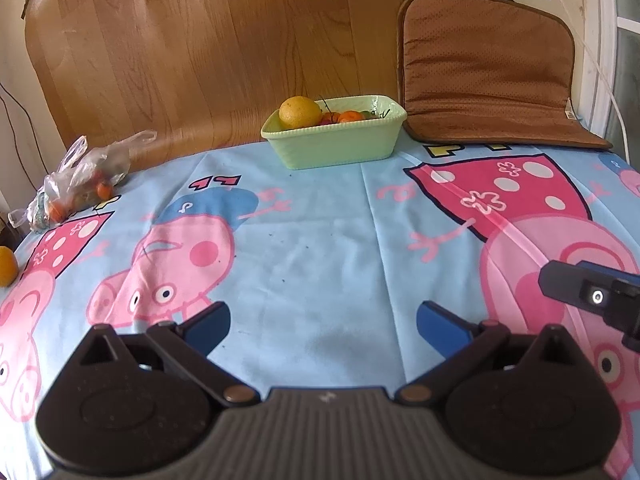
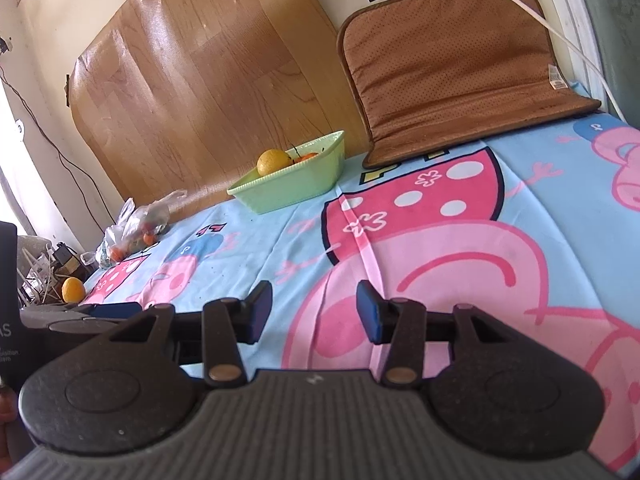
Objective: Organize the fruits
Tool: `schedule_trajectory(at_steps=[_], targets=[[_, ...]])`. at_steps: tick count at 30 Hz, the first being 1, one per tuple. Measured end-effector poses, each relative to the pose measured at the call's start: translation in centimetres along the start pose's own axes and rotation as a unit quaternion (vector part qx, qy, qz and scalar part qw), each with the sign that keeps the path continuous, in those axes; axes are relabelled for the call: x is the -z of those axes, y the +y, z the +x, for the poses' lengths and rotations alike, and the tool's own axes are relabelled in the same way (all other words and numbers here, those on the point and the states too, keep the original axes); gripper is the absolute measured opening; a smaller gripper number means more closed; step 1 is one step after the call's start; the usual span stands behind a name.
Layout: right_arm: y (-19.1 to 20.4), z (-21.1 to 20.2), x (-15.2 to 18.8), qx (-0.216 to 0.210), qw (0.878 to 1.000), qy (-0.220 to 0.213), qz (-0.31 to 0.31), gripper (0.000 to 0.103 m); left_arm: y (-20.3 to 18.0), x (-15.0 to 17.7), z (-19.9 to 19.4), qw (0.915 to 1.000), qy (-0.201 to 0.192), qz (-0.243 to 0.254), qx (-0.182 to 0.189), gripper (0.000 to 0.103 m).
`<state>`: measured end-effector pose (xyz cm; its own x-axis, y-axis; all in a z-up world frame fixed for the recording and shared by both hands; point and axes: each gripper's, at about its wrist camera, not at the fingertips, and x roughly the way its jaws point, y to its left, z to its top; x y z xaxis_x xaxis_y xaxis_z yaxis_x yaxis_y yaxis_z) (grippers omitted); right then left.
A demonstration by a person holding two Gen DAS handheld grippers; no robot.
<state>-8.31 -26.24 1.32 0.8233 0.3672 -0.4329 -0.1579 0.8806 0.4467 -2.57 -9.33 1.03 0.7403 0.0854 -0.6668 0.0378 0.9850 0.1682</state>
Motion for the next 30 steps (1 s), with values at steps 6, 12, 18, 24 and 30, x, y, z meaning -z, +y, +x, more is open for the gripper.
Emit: schedule_trajectory(at_steps=[6, 12, 18, 24, 30], targets=[[0.21, 0.18, 0.09, 0.0, 1.0, 0.004, -0.002, 0.049, 0.21, 0.06, 0.34, 1.0, 0.004, -0.002, 0.0, 0.103], [0.33, 0.46, 0.14, 0.001, 1.0, 0.007, -0.002, 0.049, 0.55, 0.2, 0.62, 0.9999, 0.009, -0.008, 0.001, 0.103], [0.52, 0.71, 0.25, 0.001, 1.0, 0.013, -0.004, 0.049, 0.73, 0.32, 0.81, 0.9998, 0.012, -0.014, 0.004, 0.103], [0.62, 0.8, 0.28, 0.002, 1.0, 0.013, -0.005, 0.049, 0.86, 0.22, 0.77, 0.9997, 0.012, -0.019, 0.008, 0.103], [0.67, 0.84, 0.31, 0.002, 1.0, 0.013, -0.006, 0.049, 0.97, 0.23, 0.69, 0.9996, 0.014, -0.023, 0.012, 0.103]])
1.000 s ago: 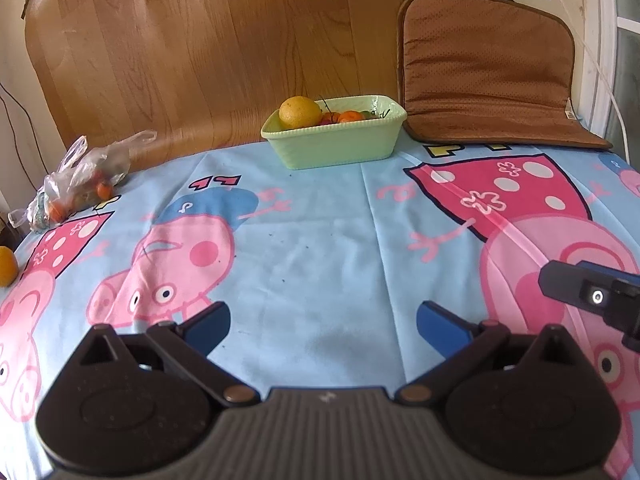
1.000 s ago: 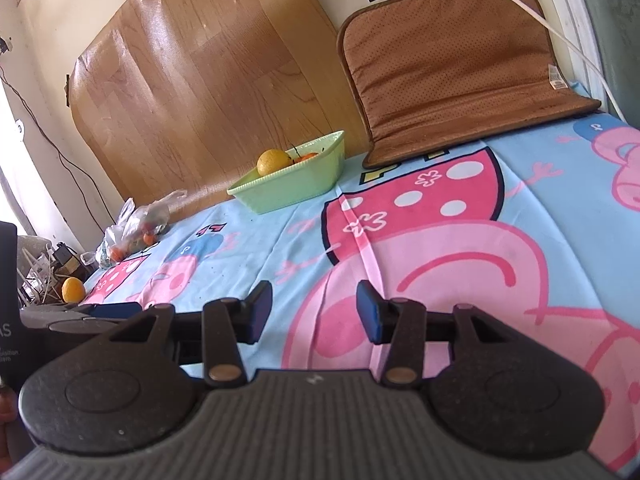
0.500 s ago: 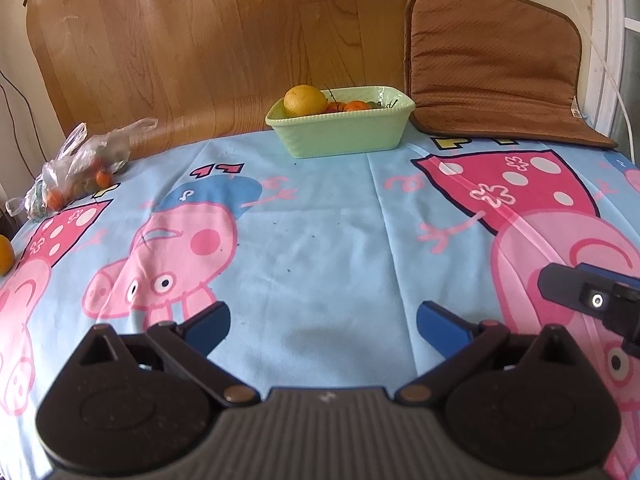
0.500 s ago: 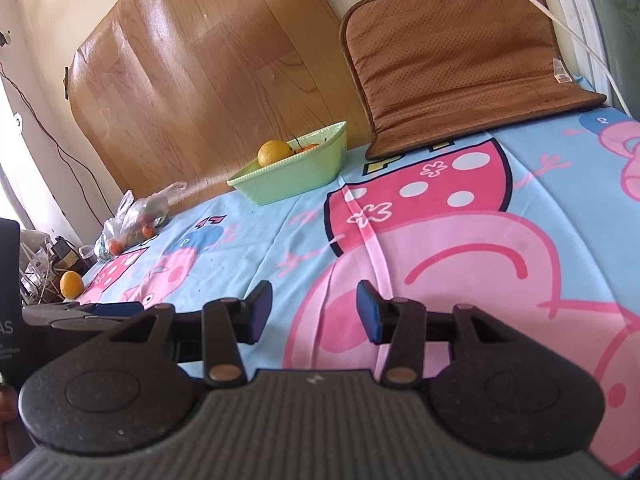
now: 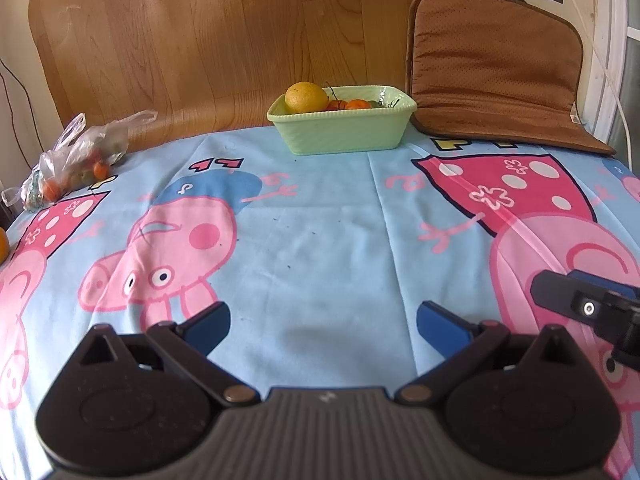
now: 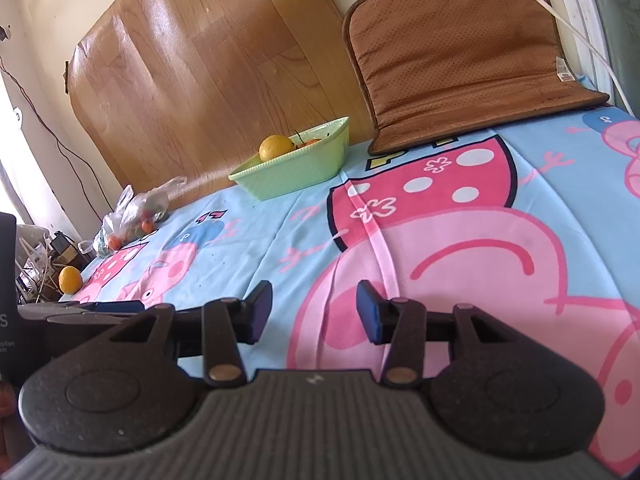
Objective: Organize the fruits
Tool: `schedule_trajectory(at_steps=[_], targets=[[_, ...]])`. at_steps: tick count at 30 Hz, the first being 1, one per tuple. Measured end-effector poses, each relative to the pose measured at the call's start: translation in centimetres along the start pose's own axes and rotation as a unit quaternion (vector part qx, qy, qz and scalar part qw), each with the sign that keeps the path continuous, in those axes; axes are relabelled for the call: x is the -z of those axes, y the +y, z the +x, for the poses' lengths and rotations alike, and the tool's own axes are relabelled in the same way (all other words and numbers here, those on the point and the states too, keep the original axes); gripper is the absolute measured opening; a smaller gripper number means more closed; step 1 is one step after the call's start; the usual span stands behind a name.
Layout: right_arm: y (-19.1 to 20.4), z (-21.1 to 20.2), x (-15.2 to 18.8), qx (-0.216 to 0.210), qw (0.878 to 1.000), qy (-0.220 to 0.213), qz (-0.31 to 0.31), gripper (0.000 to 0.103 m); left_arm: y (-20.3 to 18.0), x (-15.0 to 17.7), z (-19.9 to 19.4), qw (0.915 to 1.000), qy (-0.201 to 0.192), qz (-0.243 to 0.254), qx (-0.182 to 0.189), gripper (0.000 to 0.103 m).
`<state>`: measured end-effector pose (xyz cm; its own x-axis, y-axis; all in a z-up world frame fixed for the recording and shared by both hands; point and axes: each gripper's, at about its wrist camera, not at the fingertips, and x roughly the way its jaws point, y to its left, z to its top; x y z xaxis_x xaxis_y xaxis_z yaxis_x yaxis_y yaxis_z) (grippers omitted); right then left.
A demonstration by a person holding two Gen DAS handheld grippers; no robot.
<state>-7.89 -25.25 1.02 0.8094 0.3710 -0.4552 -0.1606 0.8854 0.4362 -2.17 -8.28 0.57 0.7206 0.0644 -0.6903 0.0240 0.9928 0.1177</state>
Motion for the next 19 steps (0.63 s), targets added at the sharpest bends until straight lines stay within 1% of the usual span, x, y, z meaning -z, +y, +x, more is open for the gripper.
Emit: schedule_trajectory(at_steps=[10, 13, 15, 17, 19], targets=[[0.3, 0.1, -0.1, 0.001, 1.0, -0.002, -0.007, 0.049, 0.1, -0.2, -0.1, 0.9999, 0.004, -0.012, 0.011, 0.103], [0.6, 0.0, -0.7, 0.001, 1.0, -0.007, -0.022, 0.049, 0.3, -0.8, -0.1, 0.9997, 0.005, -0.016, 0.021, 0.103], [0.7, -0.1, -1.6, -0.002, 0.999, -0.012, -0.033, 0.049, 0.4, -1.6, -0.3, 0.9992, 0.002, -0.02, 0.034, 0.103], [0.8, -0.4, -2.8, -0.004, 0.999, -0.02, -0.036, 0.049, 0.6, -2.6, -0.7, 0.9987, -0.008, -0.028, 0.043, 0.103], [0.8, -0.8, -4.0, -0.003, 0.998, -0.034, -0.045, 0.049, 0.7, -3.5, -1.4, 0.9984, -0.031, -0.026, 0.04, 0.103]])
